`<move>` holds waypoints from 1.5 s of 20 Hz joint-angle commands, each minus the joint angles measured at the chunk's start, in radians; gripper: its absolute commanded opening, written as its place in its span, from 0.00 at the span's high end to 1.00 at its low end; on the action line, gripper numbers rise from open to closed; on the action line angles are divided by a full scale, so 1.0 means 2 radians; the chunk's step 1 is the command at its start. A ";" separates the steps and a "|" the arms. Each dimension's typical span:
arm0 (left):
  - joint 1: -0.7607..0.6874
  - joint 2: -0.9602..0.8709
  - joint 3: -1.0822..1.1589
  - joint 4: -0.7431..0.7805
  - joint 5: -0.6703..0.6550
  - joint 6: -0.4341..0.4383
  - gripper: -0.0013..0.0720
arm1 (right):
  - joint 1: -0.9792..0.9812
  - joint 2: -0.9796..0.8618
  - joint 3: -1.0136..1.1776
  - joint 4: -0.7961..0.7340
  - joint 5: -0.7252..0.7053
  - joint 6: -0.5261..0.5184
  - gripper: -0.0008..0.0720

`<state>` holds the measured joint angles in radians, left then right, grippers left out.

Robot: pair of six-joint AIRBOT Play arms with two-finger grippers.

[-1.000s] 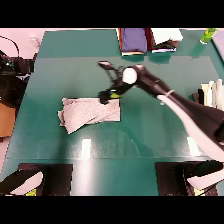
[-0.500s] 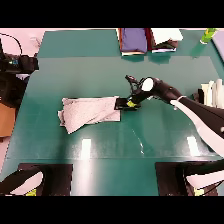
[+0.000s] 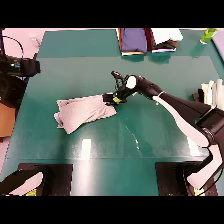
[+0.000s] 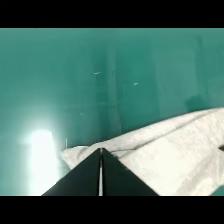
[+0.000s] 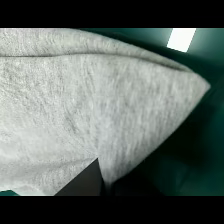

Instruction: Fold the shirts.

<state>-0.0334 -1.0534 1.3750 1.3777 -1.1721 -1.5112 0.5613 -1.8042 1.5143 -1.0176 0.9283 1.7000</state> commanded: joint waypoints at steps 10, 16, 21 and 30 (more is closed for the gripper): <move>-0.167 0.000 -0.002 -0.001 0.033 0.000 0.95 | -0.280 0.127 0.151 -0.225 0.181 -0.034 0.97; -0.173 0.000 -0.002 -0.014 0.032 -0.004 0.95 | -0.532 0.159 0.150 -0.211 0.182 -0.046 0.97; -0.173 0.000 -0.002 -0.028 0.032 -0.005 0.95 | -0.652 0.142 0.150 -0.140 0.174 -0.062 0.97; -0.173 0.000 -0.002 -0.039 0.032 -0.018 0.95 | -0.666 0.143 0.263 -0.080 0.172 -0.078 0.97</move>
<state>-0.3794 -1.0534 1.3720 1.3075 -1.1080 -1.5436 -0.7612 -1.5208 1.9400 -1.2320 1.2613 1.5520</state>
